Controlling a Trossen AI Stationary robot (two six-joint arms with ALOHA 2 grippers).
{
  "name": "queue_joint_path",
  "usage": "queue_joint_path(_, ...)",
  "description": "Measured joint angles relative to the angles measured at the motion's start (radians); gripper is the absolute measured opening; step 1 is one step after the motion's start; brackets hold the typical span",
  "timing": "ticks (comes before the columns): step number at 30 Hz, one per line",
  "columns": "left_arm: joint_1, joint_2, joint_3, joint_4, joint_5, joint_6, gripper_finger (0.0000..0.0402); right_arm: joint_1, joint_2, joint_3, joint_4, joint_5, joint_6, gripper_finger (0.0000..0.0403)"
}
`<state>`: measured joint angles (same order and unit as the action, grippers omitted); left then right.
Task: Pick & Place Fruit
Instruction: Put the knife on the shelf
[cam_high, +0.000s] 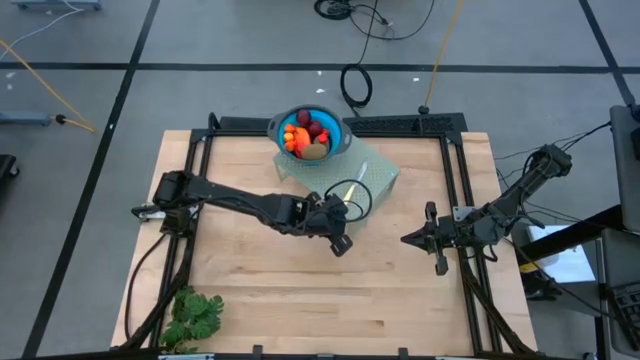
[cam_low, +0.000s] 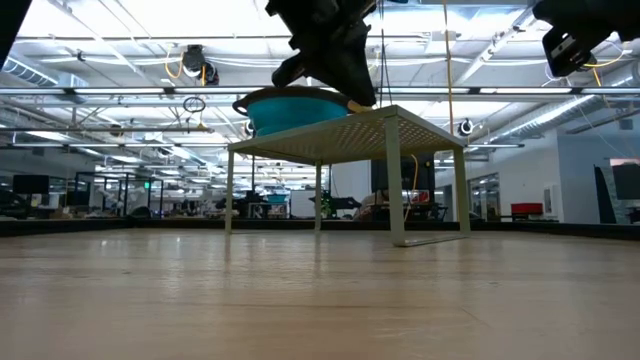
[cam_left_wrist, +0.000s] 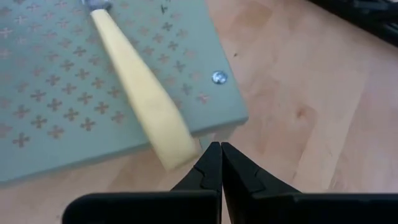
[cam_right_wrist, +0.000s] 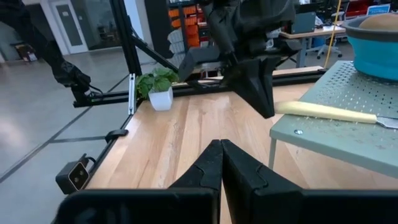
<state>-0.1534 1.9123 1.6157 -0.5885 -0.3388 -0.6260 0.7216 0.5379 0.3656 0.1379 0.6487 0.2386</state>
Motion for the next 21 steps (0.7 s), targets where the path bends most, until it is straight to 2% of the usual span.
queue_joint_path(21, 0.050, 0.000, 0.000, -0.012, 0.030, 0.056, 0.0000, 0.000, -0.003, 0.000, -0.008, 0.000, 0.000, 0.0000)
